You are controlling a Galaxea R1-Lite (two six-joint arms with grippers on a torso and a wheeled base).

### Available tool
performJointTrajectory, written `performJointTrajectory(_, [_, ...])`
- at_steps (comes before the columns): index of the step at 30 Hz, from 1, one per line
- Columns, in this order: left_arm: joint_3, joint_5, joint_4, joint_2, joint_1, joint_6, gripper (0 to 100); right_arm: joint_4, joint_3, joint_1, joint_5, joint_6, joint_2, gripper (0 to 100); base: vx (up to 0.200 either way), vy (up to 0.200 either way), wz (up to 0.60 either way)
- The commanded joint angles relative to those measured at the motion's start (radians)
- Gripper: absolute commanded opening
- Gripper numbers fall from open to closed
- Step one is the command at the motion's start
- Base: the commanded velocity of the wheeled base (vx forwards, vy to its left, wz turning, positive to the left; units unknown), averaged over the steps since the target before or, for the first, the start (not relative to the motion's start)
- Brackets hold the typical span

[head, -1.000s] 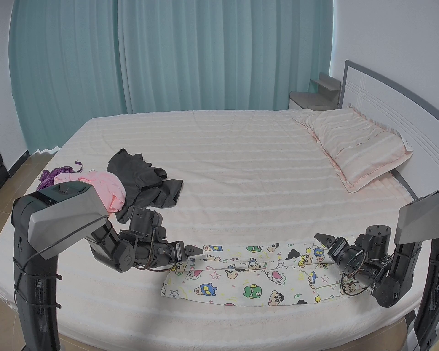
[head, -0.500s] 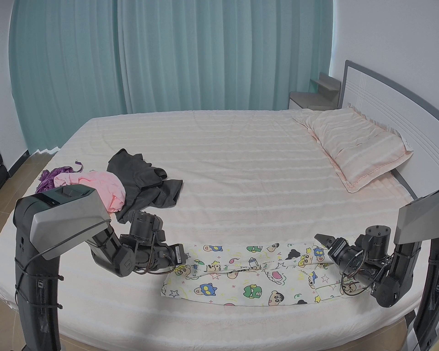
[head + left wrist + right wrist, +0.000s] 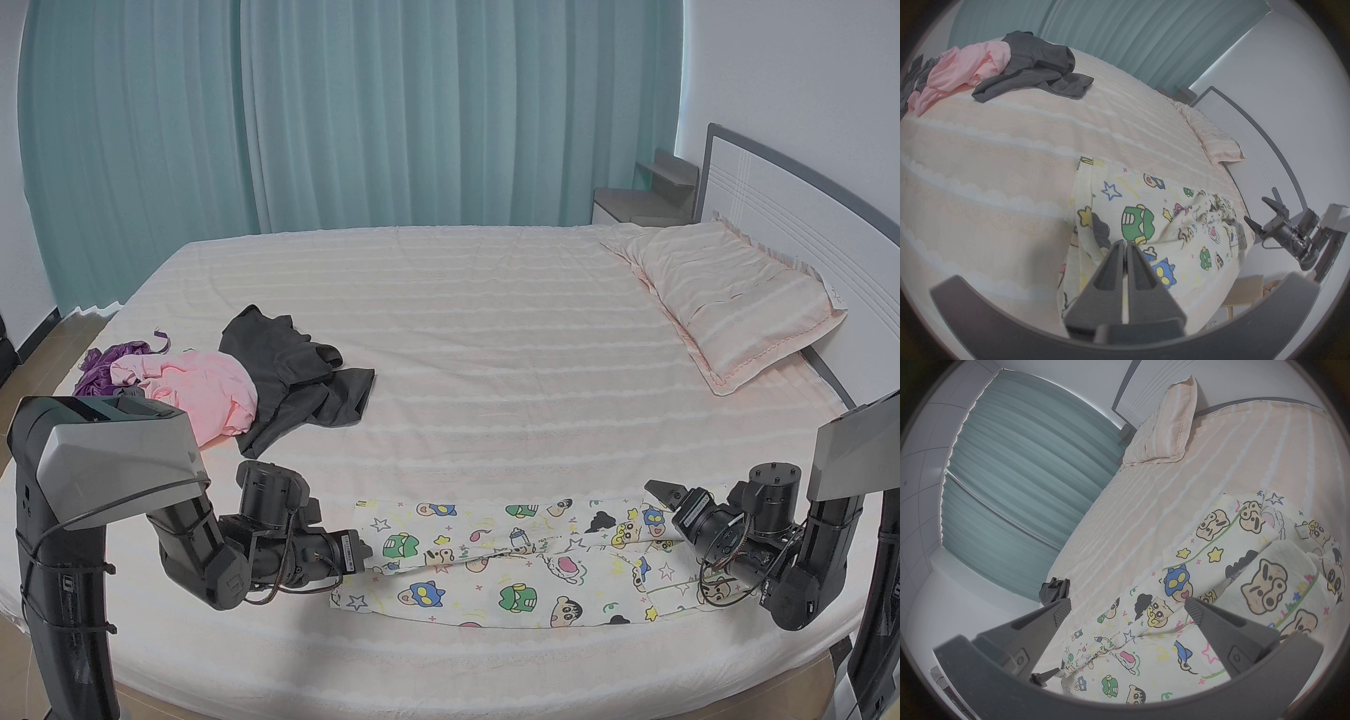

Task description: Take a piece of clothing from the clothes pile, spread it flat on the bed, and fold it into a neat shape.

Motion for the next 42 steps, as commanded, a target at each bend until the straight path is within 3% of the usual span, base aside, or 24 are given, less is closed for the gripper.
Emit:
performJointTrajectory(1, [0.082, -0.031, -0.046, -0.032, 0.0, 0.02, 0, -0.016, 0.0, 0.0, 0.0, 0.0, 0.004, 100, 0.0, 0.0, 0.0])
performJointTrajectory(8, [0.133, -0.04, -0.048, -0.024, 0.0, 0.12, 0, -0.016, 0.0, 0.0, 0.0, 0.0, 0.004, 100, 0.0, 0.0, 0.0])
performJointTrajectory(13, [0.118, -0.029, -0.045, -0.001, 0.0, 0.126, 0, -0.016, 0.0, 0.0, 0.0, 0.0, 0.004, 100, 0.0, 0.0, 0.0])
performJointTrajectory(14, [0.116, -0.028, -0.045, -0.001, 0.0, 0.126, 100, -0.015, 0.0, 0.0, 0.0, 0.0, 0.004, 100, 0.0, 0.0, 0.0])
performJointTrajectory(24, [0.122, -0.024, -0.051, -0.027, 0.035, 0.105, 100, -0.016, 0.0, 0.0, 0.0, 0.0, 0.004, 100, 0.0, 0.0, 0.0])
performJointTrajectory(30, [0.016, -0.026, -0.04, -0.093, 0.043, -0.168, 100, -0.016, 0.001, 0.002, 0.0, 0.0, 0.004, 100, 0.0, 0.0, 0.0])
performJointTrajectory(33, [-0.028, -0.026, -0.031, -0.081, 0.038, -0.226, 100, -0.016, 0.001, 0.002, 0.0, 0.0, 0.004, 100, 0.0, 0.0, 0.0])
performJointTrajectory(42, [-0.143, -0.02, 0.037, 0.006, 0.036, -0.219, 100, -0.015, 0.0, 0.0, 0.0, 0.001, 0.005, 100, 0.0, 0.0, 0.0])
